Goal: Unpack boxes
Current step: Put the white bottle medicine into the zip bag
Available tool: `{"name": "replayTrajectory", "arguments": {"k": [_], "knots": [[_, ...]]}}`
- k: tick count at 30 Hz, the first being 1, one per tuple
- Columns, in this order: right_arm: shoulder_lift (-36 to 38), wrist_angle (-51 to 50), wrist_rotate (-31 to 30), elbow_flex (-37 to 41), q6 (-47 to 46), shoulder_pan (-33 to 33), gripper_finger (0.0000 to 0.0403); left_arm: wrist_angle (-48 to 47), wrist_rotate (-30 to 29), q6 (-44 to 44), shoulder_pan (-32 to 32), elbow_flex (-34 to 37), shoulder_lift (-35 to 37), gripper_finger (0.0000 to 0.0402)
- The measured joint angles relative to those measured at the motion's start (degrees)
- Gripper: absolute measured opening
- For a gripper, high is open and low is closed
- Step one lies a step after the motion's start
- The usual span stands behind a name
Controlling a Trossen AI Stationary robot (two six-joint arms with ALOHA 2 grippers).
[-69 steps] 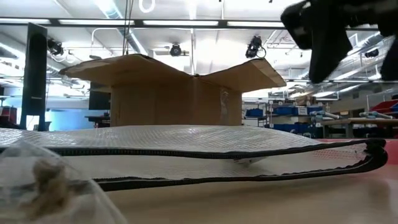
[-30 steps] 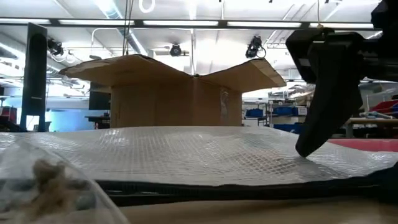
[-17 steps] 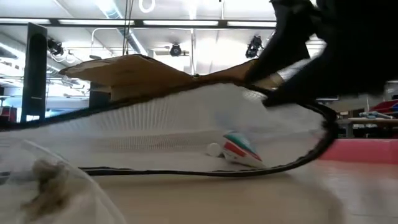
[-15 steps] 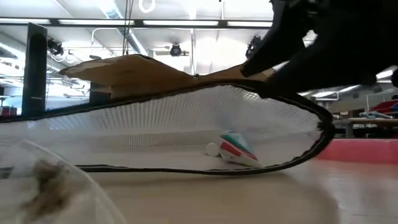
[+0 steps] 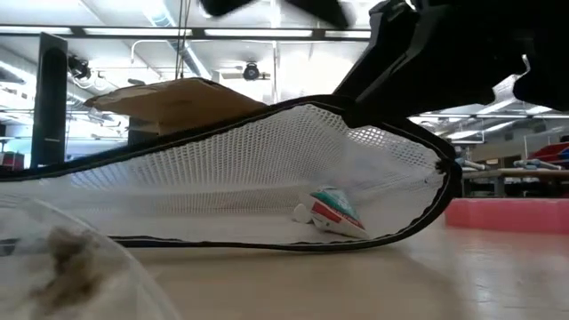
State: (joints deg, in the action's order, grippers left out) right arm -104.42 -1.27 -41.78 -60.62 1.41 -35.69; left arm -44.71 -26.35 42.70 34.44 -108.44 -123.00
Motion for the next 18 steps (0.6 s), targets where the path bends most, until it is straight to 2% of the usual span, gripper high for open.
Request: {"name": "replayTrajectory", "arguments": {"k": [8, 12, 18], "knots": [[0.0, -0.1, 1.1, 0.0, 0.0, 0.1, 0.0228, -11.9, -4.8, 9.9, -0.3, 0.0, -2.3, 0.0126], [0.0, 0.0, 1.5, 0.0, -0.3, 0.1, 0.0228, -13.3, -6.0, 8.0, -0.4, -1.1, -1.9, 0.0120], [0.0, 0.0, 1.5, 0.0, -0.4, 0.2, 0.0228, -12.3, -4.8, 5.7, -0.3, 0.3, -4.0, 0.0120]]}}
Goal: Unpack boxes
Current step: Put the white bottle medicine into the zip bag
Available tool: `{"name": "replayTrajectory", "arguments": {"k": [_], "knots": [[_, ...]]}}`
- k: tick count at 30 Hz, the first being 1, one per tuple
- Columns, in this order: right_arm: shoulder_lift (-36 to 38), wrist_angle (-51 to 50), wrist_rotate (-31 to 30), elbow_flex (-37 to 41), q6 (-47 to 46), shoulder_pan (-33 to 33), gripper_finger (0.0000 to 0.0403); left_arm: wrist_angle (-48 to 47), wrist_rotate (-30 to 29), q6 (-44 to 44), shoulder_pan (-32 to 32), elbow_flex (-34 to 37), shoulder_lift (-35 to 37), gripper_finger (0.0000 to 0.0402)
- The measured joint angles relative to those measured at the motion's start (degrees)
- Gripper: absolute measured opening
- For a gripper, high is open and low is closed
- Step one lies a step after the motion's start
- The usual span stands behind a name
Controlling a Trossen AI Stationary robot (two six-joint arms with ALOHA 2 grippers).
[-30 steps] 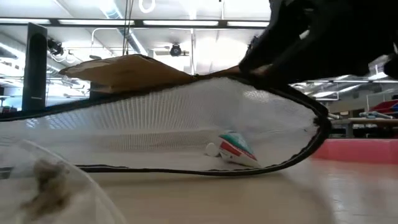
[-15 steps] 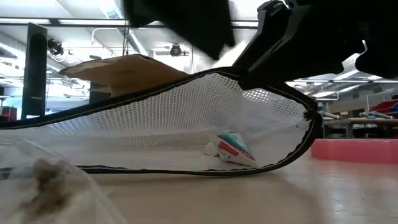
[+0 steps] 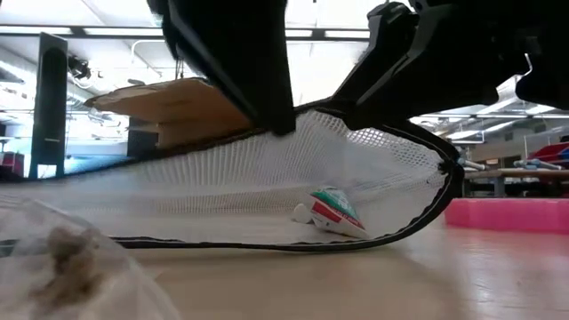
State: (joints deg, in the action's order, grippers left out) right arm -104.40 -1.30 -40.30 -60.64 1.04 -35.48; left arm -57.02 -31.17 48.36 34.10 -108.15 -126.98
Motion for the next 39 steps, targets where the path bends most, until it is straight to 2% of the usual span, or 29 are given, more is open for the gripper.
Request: {"name": "replayTrajectory", "arguments": {"k": [5, 8, 13, 15, 20, 22, 25, 29, 39], "knots": [[0.0, 0.0, 0.1, 0.0, -1.4, 0.0, 0.0228, -0.9, -1.1, 0.3, -1.2, 2.0, 0.1, 0.0119], [0.1, 0.2, 2.8, 0.0, -3.9, 0.3, 0.0228, -2.8, -1.2, 2.9, -2.8, 2.0, 0.0, 0.0108], [5.5, -4.4, 8.7, 0.0, -7.8, -0.6, 0.0228, -3.8, 1.5, 3.1, -4.1, -1.6, 0.0, 0.0018], [10.1, -10.7, 12.7, 0.0, -13.0, -1.3, 0.0228, -4.1, 2.1, 3.4, -4.3, -3.9, 0.0, 0.0013], [22.3, -29.0, 29.7, -0.1, -30.9, -2.9, 0.0228, -4.1, 4.1, 3.1, -5.3, -10.6, 0.1, 0.0013], [25.6, -34.8, 33.0, -0.1, -36.2, -4.3, 0.0228, -4.1, 4.4, 2.9, -5.9, -12.3, 0.1, 0.0013], [28.9, -41.9, 33.2, -0.1, -40.9, -7.4, 0.0229, -4.0, 4.6, 2.9, -6.8, -13.4, 0.1, 0.0012], [29.0, -47.3, 30.9, 1.4, -43.8, -11.1, 0.0241, -2.5, 5.9, 2.9, -8.1, -13.5, 0.1, 0.0012], [22.4, -40.3, 28.0, 8.9, -46.1, -10.3, 0.0268, 0.5, 6.2, 2.9, -9.4, -13.5, 0.1, 0.0013]]}}
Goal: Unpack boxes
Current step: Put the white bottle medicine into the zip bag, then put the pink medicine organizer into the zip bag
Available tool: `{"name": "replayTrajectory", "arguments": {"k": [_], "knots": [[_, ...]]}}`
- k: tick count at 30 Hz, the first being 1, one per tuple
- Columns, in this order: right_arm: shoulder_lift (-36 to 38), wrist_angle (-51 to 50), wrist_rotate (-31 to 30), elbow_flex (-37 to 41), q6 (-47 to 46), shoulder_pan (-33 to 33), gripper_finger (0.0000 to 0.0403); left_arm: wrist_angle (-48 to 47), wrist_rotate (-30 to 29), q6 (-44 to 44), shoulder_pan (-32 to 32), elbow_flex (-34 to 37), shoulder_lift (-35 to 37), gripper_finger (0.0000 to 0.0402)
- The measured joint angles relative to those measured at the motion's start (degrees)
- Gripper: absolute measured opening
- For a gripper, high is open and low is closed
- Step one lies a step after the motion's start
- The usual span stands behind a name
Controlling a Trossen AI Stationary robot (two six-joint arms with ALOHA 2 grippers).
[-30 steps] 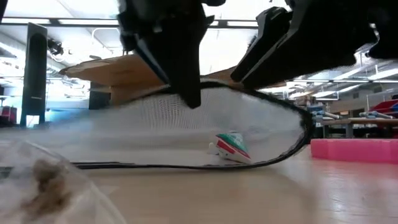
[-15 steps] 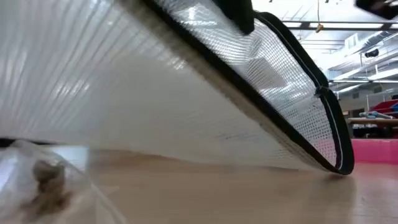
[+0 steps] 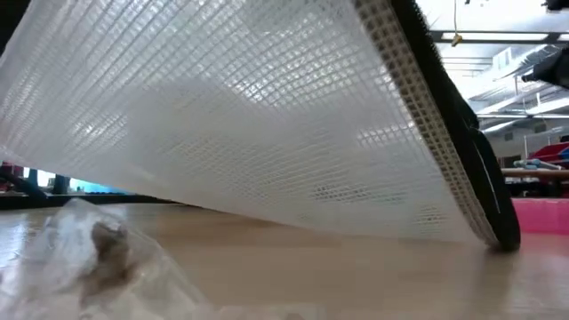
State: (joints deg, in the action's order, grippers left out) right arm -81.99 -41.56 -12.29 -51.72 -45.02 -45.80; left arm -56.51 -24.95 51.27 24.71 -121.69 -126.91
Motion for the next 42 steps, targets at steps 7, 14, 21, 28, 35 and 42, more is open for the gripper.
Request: {"name": "replayTrajectory", "arguments": {"k": [7, 14, 21, 28, 35, 42], "knots": [[-3.2, 4.9, 0.5, 0.9, 1.6, 1.0, 0.0227, 0.0, 0.0, 0.0, 0.0, 0.0, 0.0, 0.0013], [-3.5, 3.1, 2.8, 0.7, 1.2, 1.7, 0.0143, 0.1, 0.0, 0.0, 0.0, 0.0, 0.0, 0.0014], [0.3, 15.3, 0.1, -2.3, 3.3, 1.5, 0.0143, 4.8, -0.1, 0.7, 0.0, 0.0, 0.0, 0.0014], [-5.2, 34.6, -23.2, -2.2, 11.4, 3.2, 0.0155, 8.5, 0.2, 3.0, 0.0, 0.0, 0.0, 0.0014], [-6.2, 35.4, -8.0, -2.2, 9.8, 4.7, 0.0316, 9.0, 1.2, 3.2, -0.1, 0.0, 0.1, 0.0014], [3.9, 18.0, -3.5, -2.2, 3.3, 3.6, 0.0368, 9.0, 1.2, 3.2, -0.1, 0.0, 0.1, 0.0014]]}}
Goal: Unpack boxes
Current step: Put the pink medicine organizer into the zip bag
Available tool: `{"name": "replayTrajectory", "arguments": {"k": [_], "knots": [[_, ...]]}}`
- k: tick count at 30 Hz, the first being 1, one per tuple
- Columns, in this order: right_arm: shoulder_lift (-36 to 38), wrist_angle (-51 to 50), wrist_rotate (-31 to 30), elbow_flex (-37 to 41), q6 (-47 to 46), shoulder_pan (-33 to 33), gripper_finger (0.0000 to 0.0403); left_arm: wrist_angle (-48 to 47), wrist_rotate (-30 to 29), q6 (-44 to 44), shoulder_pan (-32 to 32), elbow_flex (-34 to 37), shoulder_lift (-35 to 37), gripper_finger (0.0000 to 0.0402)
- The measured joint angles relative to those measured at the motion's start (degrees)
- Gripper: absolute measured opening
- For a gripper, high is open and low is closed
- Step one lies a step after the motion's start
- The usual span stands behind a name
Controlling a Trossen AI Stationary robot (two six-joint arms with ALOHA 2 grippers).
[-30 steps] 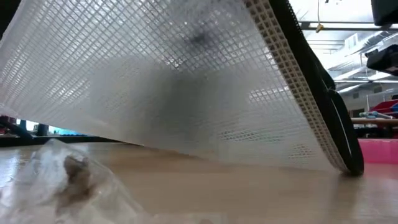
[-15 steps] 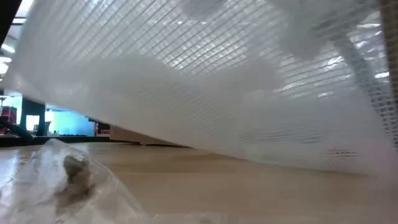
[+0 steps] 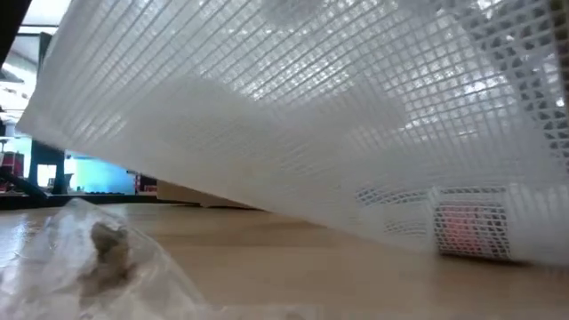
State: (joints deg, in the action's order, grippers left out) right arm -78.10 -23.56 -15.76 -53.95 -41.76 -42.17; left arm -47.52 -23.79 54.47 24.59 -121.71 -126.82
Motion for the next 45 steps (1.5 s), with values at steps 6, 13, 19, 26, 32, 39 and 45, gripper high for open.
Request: {"name": "replayTrajectory", "arguments": {"k": [6, 13, 19, 26, 32, 39, 45], "knots": [[4.8, -21.7, -4.1, 0.1, 1.2, 0.3, 0.0352, 0.0, 0.0, 0.0, -0.2, 0.0, 0.0, 0.0014], [2.2, -17.3, 0.8, 9.1, 9.9, 3.8, 0.0317, 0.0, 0.0, -0.1, -0.2, 0.0, 0.0, 0.0014], [-0.8, -9.4, 3.1, 13.9, 10.9, 8.5, 0.0292, 0.1, 0.1, -0.1, -0.2, 0.0, 0.0, 0.0014], [-5.7, -2.5, 7.5, 16.8, 16.7, 10.7, 0.0280, 0.3, 0.1, 0.0, -0.2, 0.0, 0.0, 0.0014], [-8.0, -2.4, 10.2, 16.5, 15.8, 11.7, 0.0216, 0.6, 0.2, -0.1, -0.2, 0.0, 0.0, 0.0014], [0.2, -11.1, 12.0, 15.8, 10.6, 9.9, 0.0196, 0.6, 0.5, 0.0, -0.2, 0.0, 0.0, 0.0014], [10.2, -7.8, 19.0, 13.4, 0.9, 3.2, 0.0195, 1.0, 0.2, 0.4, -0.5, 0.0, 0.0, 0.0014]]}}
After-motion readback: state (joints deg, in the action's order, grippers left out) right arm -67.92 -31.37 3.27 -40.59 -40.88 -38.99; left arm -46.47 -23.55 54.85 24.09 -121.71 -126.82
